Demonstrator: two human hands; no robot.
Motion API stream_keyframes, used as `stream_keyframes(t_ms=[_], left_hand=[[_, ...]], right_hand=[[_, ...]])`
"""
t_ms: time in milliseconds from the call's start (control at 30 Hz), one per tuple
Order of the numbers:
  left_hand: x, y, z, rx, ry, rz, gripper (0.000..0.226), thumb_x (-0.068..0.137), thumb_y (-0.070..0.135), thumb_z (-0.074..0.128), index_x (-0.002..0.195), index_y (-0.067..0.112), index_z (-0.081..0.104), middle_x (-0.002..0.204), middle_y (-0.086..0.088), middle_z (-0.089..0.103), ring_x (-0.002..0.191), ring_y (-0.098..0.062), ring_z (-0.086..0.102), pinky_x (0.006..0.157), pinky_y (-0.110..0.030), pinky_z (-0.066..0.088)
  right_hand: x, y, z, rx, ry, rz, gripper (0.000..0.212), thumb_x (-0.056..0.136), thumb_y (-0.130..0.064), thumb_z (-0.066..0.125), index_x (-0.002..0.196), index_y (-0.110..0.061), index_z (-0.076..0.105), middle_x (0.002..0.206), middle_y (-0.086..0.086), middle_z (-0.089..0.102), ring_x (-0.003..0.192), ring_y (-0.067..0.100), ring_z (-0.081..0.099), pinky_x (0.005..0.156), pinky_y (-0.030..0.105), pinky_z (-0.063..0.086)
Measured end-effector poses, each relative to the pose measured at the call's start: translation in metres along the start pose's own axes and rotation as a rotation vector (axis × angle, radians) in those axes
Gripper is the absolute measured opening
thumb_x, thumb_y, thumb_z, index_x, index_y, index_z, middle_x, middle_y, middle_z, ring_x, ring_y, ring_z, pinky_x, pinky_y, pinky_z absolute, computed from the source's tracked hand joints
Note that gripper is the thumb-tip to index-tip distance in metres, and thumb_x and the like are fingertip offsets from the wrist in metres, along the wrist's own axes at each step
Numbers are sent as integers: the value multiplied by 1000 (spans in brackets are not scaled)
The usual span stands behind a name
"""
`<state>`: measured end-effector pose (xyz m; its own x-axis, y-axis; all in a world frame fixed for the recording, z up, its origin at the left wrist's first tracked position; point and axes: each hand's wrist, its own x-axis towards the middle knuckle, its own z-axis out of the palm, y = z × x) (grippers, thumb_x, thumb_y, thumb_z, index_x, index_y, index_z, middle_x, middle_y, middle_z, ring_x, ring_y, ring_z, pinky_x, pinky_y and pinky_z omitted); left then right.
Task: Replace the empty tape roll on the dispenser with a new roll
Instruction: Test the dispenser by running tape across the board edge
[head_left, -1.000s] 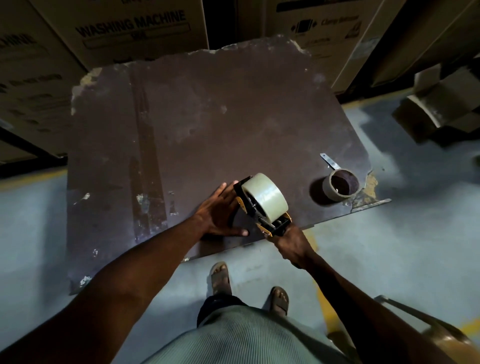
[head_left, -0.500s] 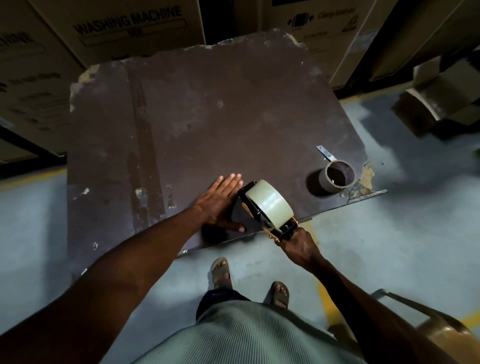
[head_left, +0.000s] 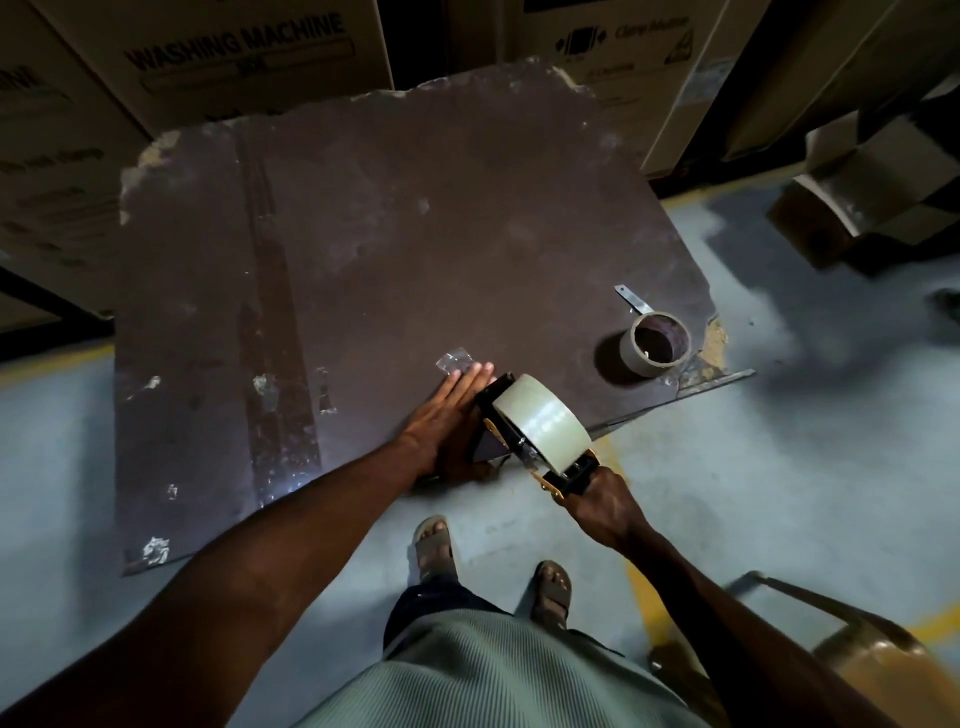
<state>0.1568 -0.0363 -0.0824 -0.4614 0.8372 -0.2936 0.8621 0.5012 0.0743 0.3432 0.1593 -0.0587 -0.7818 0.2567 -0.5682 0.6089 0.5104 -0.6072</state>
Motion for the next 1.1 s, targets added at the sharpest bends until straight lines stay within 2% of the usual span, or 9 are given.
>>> stream_keyframes(t_ms=[167,300,433,500,567,733,833,967,1100], left_hand=[[-2,7,2,49,33,-12,93,94,56,34,154,-3,-4,164,-24,-6,152,-38,-6,124,-48,1],[-4,16,4,26,28,34,86,98,48,34,153,-4,-6,162,-23,-11,151,-37,-10,123,-47,-3],[-11,26,6,-17,26,88,68,99,26,20,154,1,-11,159,-16,-22,150,-32,-18,120,-40,-15],[-13,30,7,-54,44,133,70,100,19,33,155,5,-9,162,-14,-19,151,-30,-17,120,-39,-16],[-14,34,8,-42,51,203,77,96,12,47,157,7,1,164,-15,-11,152,-31,-11,124,-43,-6],[-12,36,13,-81,-16,214,69,93,2,46,156,13,20,166,-15,-7,152,-40,-4,124,-51,10],[-14,38,8,-75,-16,237,71,91,-4,41,156,9,17,165,-16,-6,152,-38,-7,124,-51,4],[-14,41,12,46,83,261,77,86,-3,47,155,4,14,165,-18,-2,151,-32,-6,122,-50,0],[-12,49,3,64,36,206,79,87,-1,46,157,9,11,166,-12,-8,153,-29,-4,120,-46,-7]], right_hand=[[-19,32,-3,-14,13,16,30,88,-21,74,116,-9,72,113,7,73,96,21,67,57,-2,40],[-27,52,-2,-25,9,36,26,88,-21,73,112,-13,75,115,8,74,100,21,69,65,7,46],[-27,52,-1,-20,1,1,30,89,-21,72,118,-13,72,117,-1,70,107,19,67,63,-1,41],[-27,52,-1,0,5,1,34,87,-25,73,118,-14,72,116,-4,70,107,17,67,68,2,44],[-26,56,1,22,25,32,33,83,-27,75,114,-16,74,113,1,75,102,19,70,69,11,49],[-26,58,4,34,42,19,30,86,-26,75,114,-17,74,115,5,75,101,21,70,67,10,47],[-29,61,5,9,57,14,35,88,-24,73,121,-12,69,112,5,72,100,24,68,62,8,42],[-35,72,4,-7,51,17,30,87,-20,74,114,-7,71,110,12,74,88,18,64,55,0,39],[-39,70,4,9,50,20,31,87,-22,74,116,-9,72,102,1,71,92,16,65,58,-1,41]])
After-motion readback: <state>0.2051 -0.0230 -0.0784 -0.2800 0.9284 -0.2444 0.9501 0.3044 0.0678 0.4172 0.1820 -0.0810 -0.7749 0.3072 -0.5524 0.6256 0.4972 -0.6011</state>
